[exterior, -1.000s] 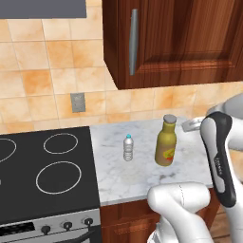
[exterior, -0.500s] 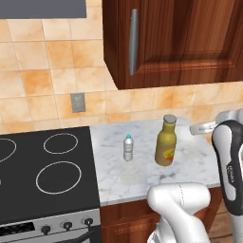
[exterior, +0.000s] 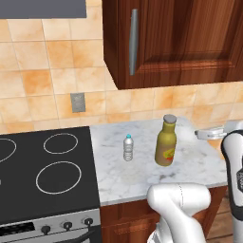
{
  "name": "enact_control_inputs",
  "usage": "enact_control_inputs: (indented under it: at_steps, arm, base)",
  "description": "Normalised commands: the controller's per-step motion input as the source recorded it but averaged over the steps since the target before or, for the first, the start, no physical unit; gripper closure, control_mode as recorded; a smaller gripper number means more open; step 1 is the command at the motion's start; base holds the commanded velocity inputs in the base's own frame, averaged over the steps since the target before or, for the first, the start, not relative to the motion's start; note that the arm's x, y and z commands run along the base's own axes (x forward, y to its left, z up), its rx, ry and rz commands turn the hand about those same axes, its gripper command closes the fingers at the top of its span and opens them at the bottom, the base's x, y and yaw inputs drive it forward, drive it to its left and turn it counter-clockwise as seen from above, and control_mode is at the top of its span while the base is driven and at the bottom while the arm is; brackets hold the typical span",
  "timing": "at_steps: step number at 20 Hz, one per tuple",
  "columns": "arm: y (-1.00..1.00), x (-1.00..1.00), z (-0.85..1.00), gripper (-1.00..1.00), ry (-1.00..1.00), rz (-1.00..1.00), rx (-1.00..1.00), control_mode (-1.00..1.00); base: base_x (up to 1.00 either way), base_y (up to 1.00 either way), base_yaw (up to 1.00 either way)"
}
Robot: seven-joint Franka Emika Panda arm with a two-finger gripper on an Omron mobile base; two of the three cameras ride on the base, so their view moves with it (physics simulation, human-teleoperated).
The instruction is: Move the drinks to the dining counter.
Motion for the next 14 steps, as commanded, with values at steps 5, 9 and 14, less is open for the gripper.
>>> enact_control_inputs:
  at_steps: [5, 9, 14]
  arm:
    - [-0.11, 0.18, -0.01, -1.00, -0.01, 0.03, 0.03, -1.00]
    - [0.00, 0.06, 0.00, -1.00, -0.17, 0.02, 0.00, -1.00]
    - [0.00, 0.01, 0.00, -1.00, -0.15, 0.04, 0.00, -1.00]
  base:
    - [0.00, 0.00, 0.00]
    - [0.00, 0.00, 0.00]
    - [0.00, 0.00, 0.00]
